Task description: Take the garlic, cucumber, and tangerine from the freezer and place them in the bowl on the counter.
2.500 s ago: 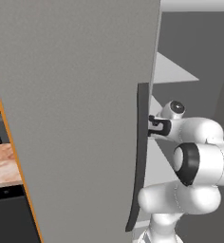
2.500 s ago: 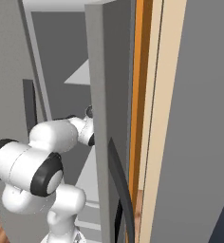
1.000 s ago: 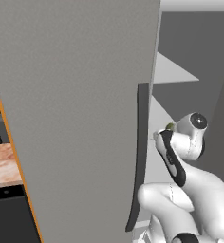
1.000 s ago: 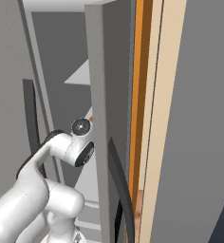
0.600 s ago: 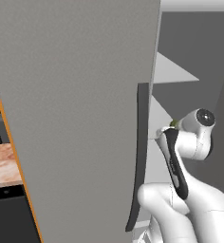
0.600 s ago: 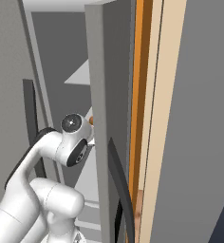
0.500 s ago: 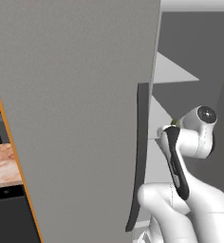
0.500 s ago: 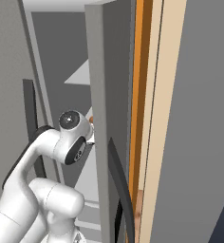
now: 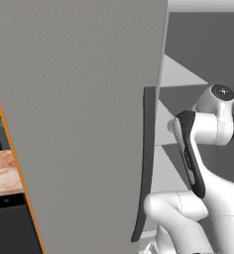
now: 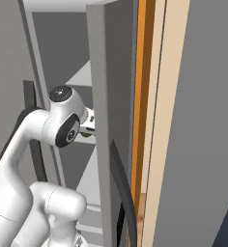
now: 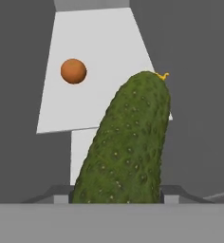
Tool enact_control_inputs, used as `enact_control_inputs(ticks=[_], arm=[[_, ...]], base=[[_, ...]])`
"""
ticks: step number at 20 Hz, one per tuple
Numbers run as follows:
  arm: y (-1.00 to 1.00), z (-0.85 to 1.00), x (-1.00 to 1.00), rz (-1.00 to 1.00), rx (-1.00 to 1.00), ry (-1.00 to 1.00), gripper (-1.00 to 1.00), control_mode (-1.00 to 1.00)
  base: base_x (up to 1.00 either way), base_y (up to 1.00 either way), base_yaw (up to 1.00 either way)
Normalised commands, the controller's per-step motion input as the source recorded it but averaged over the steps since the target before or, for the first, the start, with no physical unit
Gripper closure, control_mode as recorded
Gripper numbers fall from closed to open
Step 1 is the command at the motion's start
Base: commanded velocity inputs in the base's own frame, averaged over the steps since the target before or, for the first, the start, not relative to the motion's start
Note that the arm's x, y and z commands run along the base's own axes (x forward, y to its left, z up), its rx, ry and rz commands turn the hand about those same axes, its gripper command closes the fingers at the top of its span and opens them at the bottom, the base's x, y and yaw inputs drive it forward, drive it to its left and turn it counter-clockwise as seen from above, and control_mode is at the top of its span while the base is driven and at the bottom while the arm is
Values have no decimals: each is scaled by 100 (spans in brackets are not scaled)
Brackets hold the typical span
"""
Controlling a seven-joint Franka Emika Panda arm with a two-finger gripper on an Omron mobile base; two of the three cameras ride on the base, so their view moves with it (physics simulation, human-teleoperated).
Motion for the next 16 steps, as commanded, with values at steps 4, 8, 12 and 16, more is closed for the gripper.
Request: enact_control_inputs(ticks=[4,8,12,16], arm=[[11,41,-55,0,0,2,100,-100],[10,24,-55,4,2,0,100,-100],[27,24,-49,3,0,0,100,-100],[29,29,-59,0,0,1,100,-100]], base=[[0,0,0],[0,0,0],[0,0,0],[0,0,0]])
